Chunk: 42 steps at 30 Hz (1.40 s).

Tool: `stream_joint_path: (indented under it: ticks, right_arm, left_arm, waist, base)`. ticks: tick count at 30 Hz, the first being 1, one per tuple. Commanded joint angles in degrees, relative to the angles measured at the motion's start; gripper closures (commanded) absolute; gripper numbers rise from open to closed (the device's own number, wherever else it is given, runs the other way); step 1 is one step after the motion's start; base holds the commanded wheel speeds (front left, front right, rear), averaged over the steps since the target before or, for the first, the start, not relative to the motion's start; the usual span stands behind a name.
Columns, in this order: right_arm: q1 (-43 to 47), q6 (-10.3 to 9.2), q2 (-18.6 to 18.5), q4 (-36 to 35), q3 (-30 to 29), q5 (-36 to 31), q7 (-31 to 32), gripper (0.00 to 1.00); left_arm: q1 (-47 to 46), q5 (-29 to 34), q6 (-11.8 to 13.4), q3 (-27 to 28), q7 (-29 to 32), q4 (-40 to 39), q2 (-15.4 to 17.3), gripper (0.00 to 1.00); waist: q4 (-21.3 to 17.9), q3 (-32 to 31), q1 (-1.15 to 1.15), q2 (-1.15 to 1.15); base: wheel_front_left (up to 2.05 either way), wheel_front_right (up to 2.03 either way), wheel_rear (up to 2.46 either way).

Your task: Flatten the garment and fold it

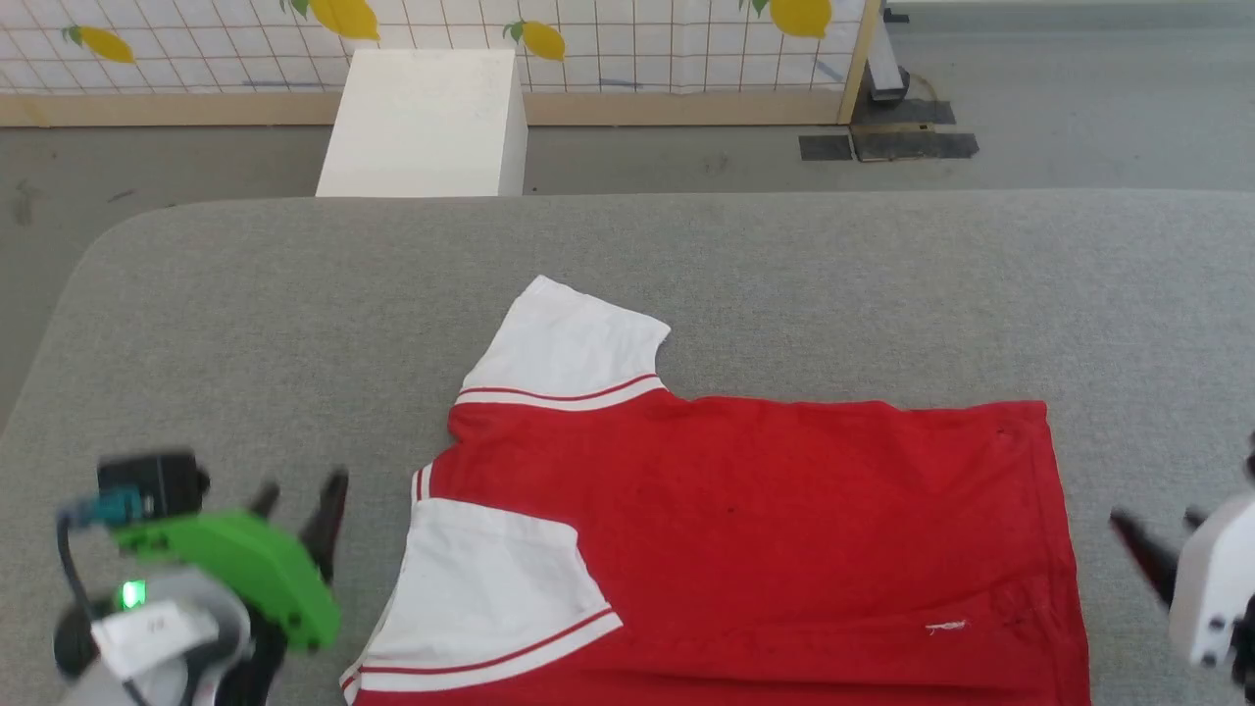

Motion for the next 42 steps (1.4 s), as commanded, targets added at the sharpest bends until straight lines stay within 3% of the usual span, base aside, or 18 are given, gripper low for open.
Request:
stream_joint_path:
  ticks: [1,10,17,29,40,41,42]
  right_arm:
    - [-2.07,-0.09,0.84,-0.64,-0.81,-0.94,-1.46,0.0]
    - [-10.99,-0.09,3.19,-0.21,-0.96,-4.83,-6.05,0.0]
    - [-17.53,-0.09,4.57,0.97,4.02,-5.96,-7.14,0.0]
    - [-19.86,-0.09,5.55,0.26,4.44,-6.8,-8.8,0.0]
    - [-19.77,-0.09,6.38,-1.14,2.03,-7.59,-9.11,0.0]
    - [-19.72,-0.09,6.4,-1.23,1.87,-7.69,-9.07,0.0]
    - [-19.7,-0.09,6.42,-1.29,1.77,-7.76,-9.01,0.0]
  left_arm:
    - [-3.1,1.68,-0.96,-0.28,-0.92,0.36,0.24,0.0]
    - [-24.69,7.62,-8.11,-6.37,-1.9,11.66,-3.85,0.0]
    - [-40.24,6.79,-12.9,-8.44,4.47,25.87,-6.13,0.0]
    - [-56.05,7.26,-14.69,-13.38,20.4,39.07,-8.0,0.0]
    - [-54.65,7.67,-16.04,-18.21,28.51,43.87,-8.29,0.0]
    - [-54.36,6.84,-16.31,-17.93,28.95,43.82,-8.5,0.77]
    - [-54.24,6.39,-16.39,-17.61,28.71,43.63,-8.6,1.0]
  waist:
    - [-0.27,0.48,0.0,0.0]
    - [-1.59,6.32,0.0,0.0]
    - [-4.58,13.96,0.0,0.0]
    - [-6.65,21.9,0.0,0.0]
    - [-7.34,23.58,0.0,0.0]
    - [-7.25,23.52,0.0,0.0]
    - [-7.17,23.44,0.0,0.0]
  base:
    - [0.0,0.0,0.0]
    - [0.0,0.0,0.0]
    - [0.0,0.0,0.0]
    - [0.0,0.0,0.0]
    - [0.0,0.0,0.0]
    - [0.0,0.0,0.0]
    - [0.0,0.0,0.0]
